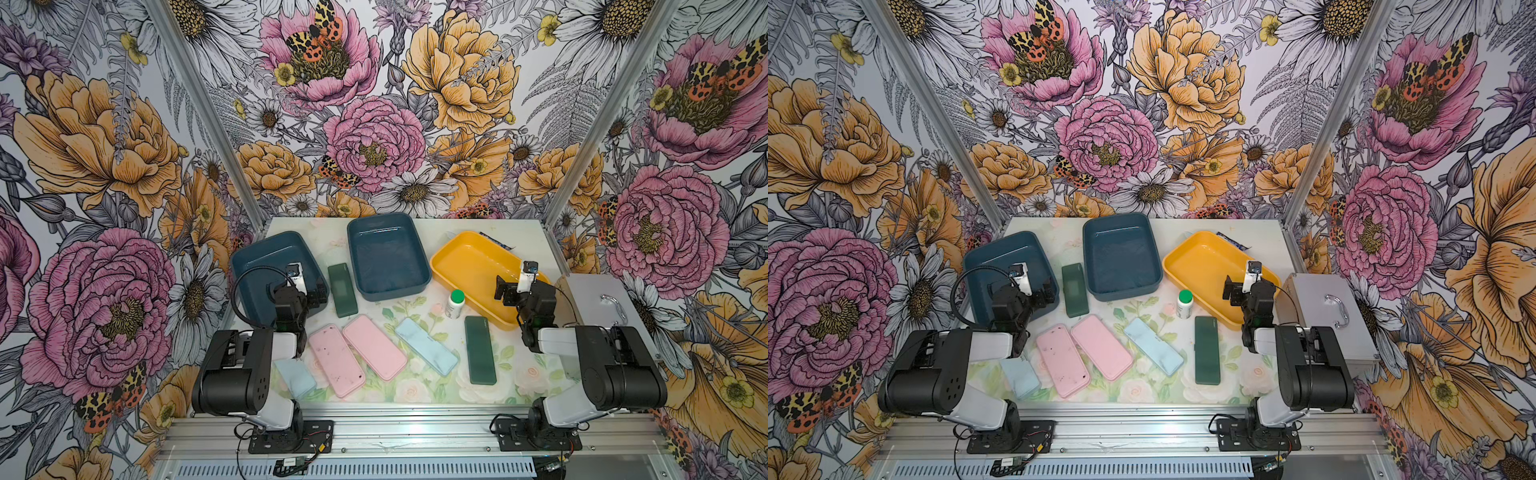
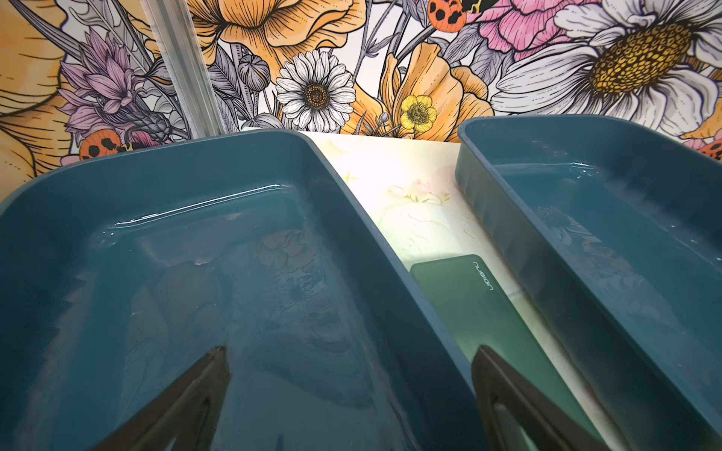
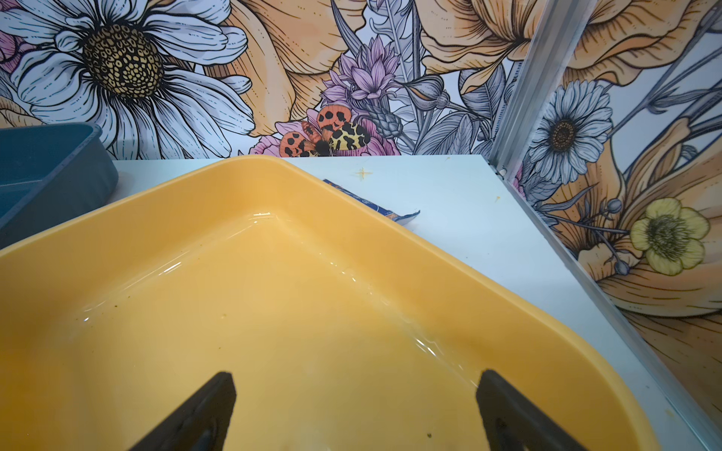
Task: Place the pencil cases by color into the storage box
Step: Move the storage box to the corner of the board.
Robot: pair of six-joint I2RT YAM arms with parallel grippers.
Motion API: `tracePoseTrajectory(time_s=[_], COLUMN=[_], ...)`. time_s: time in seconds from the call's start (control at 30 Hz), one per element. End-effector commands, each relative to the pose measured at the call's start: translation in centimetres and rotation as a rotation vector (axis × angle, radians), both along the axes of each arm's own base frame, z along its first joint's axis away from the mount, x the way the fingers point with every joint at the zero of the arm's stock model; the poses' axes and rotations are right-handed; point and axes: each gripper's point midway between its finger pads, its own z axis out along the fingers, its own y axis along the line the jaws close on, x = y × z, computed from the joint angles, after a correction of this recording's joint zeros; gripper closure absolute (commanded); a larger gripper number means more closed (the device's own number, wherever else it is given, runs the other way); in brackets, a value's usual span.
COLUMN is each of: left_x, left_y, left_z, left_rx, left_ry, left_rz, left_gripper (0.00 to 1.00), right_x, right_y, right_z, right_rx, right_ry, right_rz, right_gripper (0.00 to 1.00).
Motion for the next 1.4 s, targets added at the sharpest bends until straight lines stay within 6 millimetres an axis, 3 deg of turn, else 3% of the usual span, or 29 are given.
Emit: tracePoseTrajectory(time_s=[0.0, 0.13, 0.23, 0.33, 0.47, 0.6, 0.7, 0.8, 0.93, 1.03, 1.2, 1.37], left_x=[0.7, 0.6, 0.7, 0.7, -0.2, -1.6, -1.1, -0.1, 1.0, 0.9, 0.3, 0.0], left_y=[0.2, 0.2, 0.4, 0.9, 0.0, 0.1, 1.3, 1.5, -0.6, -0.9, 1.5, 4.2], left_z=[1.0, 1.0, 1.2, 2.3, 5.1, 11.1, 14.1, 15.5, 14.1, 12.3, 11.1, 10.0], left_rx=[-0.011, -0.012, 0.0, 0.013, 0.085, 0.055, 0.013, 0.016, -0.036, -0.081, -0.264, -0.371], left_ry=[-0.034, -0.035, -0.037, -0.029, -0.031, -0.187, -0.096, 0.085, 0.359, 0.502, 0.572, 0.666], left_rz=[0.004, 0.004, 0.025, 0.075, 0.088, 0.136, 0.205, 0.228, 0.139, 0.159, 0.312, 0.499], left_gripper=[0.01, 0.01, 0.01, 0.01, 0.01, 0.01, 0.01, 0.01, 0.01, 0.01, 0.01, 0.01], right_x=[0.3, 0.3, 1.5, 2.0, 1.1, -0.4, -1.6, -2.7, -4.1, -5.1, -6.9, -8.5], right_y=[0.1, -0.1, -1.4, -0.4, 0.1, 2.1, 3.6, 4.9, 7.2, 9.8, 15.2, 20.0], right_z=[0.2, 0.7, 2.2, 3.8, 6.6, 9.1, 11.0, 12.9, 14.7, 15.9, 17.3, 18.2], right_rx=[0.005, 0.004, 0.008, -0.025, -0.012, -0.038, -0.037, -0.001, 0.094, 0.15, 0.26, 0.194], right_ry=[-0.006, -0.008, 0.103, 0.167, 0.089, 0.027, -0.007, -0.034, -0.023, 0.004, 0.104, 0.216], right_rz=[0.009, -0.004, -0.083, -0.025, -0.039, 0.001, 0.028, 0.048, 0.096, 0.167, 0.322, 0.418], right_gripper=[0.01, 0.01, 0.01, 0.01, 0.01, 0.01, 0.01, 0.0, 0.01, 0.01, 0.01, 0.01])
